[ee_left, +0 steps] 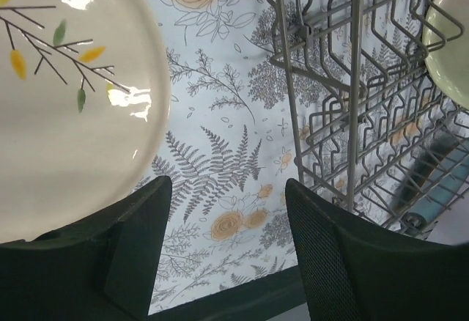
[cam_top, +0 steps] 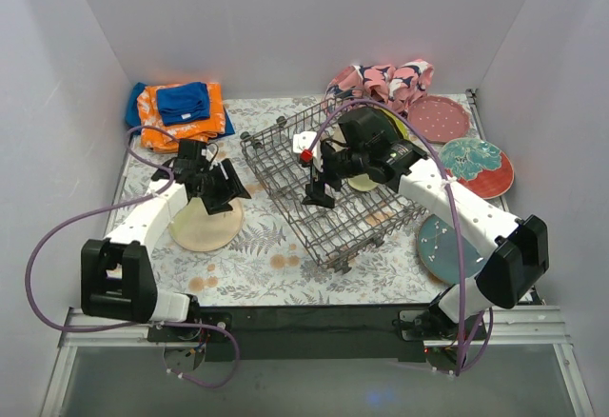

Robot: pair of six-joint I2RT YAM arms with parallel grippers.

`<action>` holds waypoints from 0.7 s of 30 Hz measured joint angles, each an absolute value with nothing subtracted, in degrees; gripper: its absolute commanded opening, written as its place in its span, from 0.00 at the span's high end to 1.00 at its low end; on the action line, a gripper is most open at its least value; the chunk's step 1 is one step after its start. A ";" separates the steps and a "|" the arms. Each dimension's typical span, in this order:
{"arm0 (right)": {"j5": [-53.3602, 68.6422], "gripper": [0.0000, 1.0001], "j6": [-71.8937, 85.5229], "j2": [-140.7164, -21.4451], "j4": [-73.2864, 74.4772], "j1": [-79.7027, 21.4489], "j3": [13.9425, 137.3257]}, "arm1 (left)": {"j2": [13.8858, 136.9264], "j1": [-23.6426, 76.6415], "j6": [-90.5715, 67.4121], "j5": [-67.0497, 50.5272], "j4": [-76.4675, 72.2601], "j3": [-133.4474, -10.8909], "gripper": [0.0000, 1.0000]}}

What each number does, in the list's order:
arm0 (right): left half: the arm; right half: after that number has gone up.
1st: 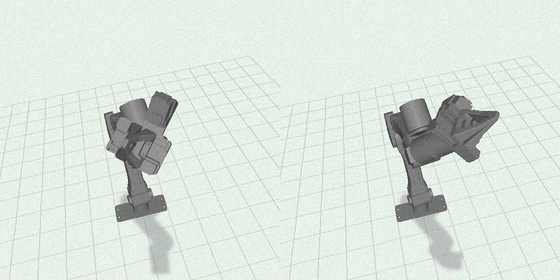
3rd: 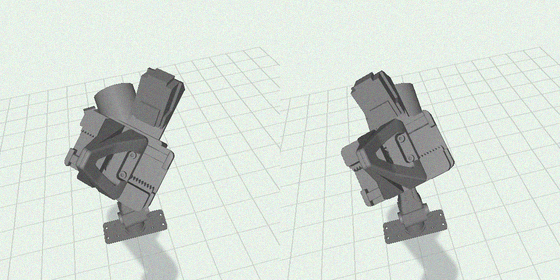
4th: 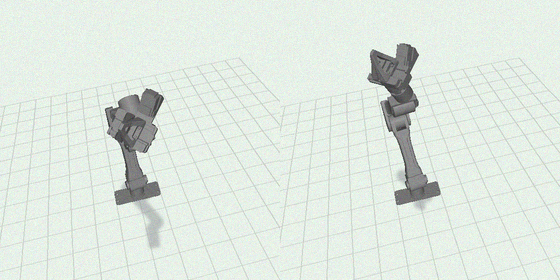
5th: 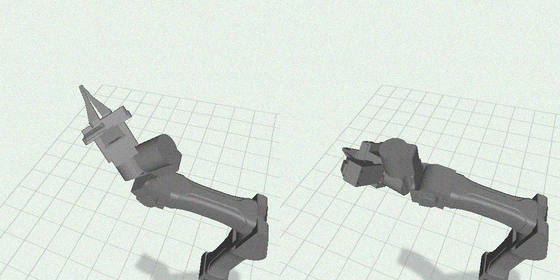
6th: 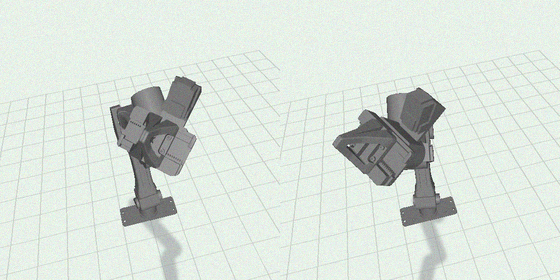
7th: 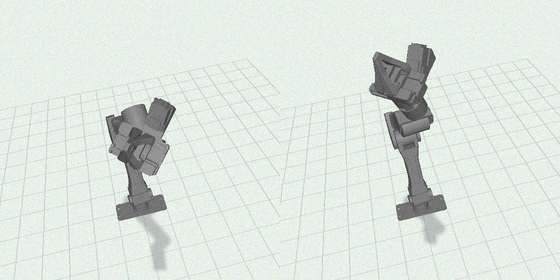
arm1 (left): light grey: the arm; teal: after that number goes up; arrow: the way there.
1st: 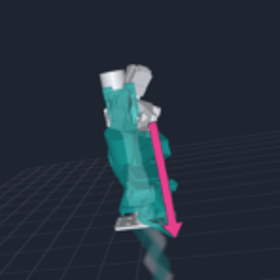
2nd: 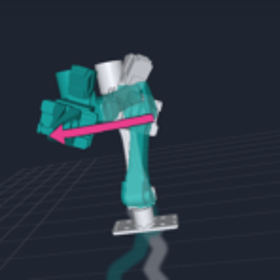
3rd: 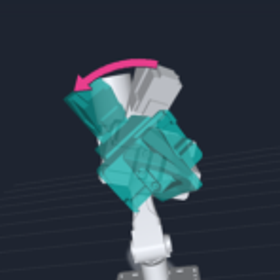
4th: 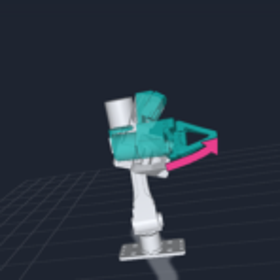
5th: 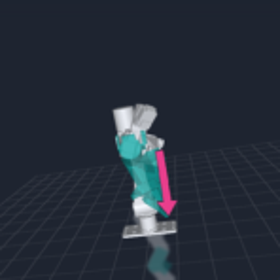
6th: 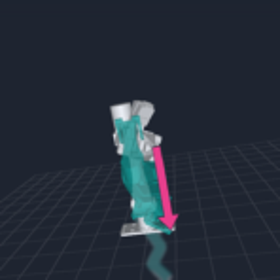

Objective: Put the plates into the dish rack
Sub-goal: Grab a plate with the left arm

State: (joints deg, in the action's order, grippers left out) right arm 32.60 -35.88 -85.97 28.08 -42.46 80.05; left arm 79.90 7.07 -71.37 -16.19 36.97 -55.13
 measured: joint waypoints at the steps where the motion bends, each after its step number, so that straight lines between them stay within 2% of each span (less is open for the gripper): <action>1: 33.32 0.02 -36.29 -86.00 28.77 -42.46 80.05 | 78.32 7.60 -70.89 -16.80 36.84 -54.24 0.36; 9: 34.54 0.01 -37.76 -85.73 30.30 -42.22 79.90 | 76.20 10.85 -71.00 -11.09 39.05 -50.68 0.41; 15: 35.27 0.02 -37.78 -84.20 30.24 -41.21 78.65 | 79.92 16.75 -72.84 -3.97 42.76 -50.92 0.44; 19: 36.40 0.02 -37.60 -83.40 29.87 -39.88 77.45 | 83.85 18.74 -73.69 0.89 45.08 -52.27 0.50; 21: 36.91 0.02 -37.50 -83.05 29.71 -39.42 76.60 | 85.10 18.96 -73.80 3.18 46.17 -53.04 0.57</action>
